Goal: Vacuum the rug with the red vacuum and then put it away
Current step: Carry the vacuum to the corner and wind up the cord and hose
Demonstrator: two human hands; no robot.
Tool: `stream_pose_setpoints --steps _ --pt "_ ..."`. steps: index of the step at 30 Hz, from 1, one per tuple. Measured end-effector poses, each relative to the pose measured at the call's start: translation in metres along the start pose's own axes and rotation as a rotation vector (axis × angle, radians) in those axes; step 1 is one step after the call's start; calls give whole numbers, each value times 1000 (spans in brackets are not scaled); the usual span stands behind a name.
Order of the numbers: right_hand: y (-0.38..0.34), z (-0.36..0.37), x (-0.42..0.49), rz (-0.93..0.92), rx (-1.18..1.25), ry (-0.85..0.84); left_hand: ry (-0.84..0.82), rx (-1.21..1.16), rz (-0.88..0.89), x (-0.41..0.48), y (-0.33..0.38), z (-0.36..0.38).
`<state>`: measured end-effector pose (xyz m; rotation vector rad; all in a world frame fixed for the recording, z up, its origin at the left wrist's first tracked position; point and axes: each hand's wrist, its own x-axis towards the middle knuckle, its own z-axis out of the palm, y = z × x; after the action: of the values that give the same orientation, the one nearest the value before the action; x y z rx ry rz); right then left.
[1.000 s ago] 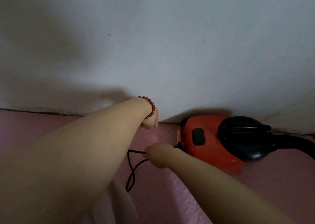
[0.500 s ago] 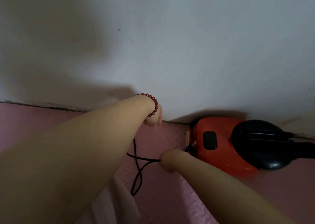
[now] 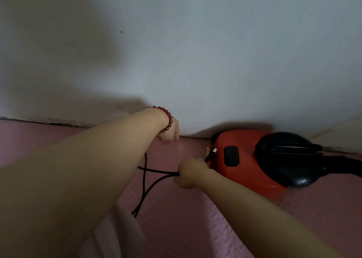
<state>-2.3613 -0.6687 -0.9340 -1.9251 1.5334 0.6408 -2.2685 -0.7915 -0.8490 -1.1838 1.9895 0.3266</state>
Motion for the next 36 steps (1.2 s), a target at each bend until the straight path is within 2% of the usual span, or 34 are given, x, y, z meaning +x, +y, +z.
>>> stream_pose_setpoints --steps 4,6,8,13,18,21,24,27,30,33,36 --pt "4 4 -16 -71 169 123 -103 -13 -28 -37 16 -4" --pt "10 2 -23 -100 287 163 -90 -63 -74 -51 25 -4" --pt "16 -5 -32 -106 346 178 -95 -4 -92 -64 26 2" --pt "22 -25 -60 -79 486 270 -117 66 63 -96 26 19" --pt "28 -28 -65 -18 827 376 20 -35 179 -89 29 36" --pt "34 -30 -62 21 957 348 75 -116 196 -79 28 32" --pt "33 -32 -61 28 1018 299 52 -113 158 -76 23 23" --pt "23 -38 -62 -5 1102 417 79 -91 132 -77 25 7" --pt "17 -43 -61 -19 1062 550 128 -93 155 -73 32 -6" --pt "23 -45 -65 7 973 578 145 -145 100 -81 34 -15" --pt "36 -46 -72 42 1059 593 277 -150 114 -98 29 -22"
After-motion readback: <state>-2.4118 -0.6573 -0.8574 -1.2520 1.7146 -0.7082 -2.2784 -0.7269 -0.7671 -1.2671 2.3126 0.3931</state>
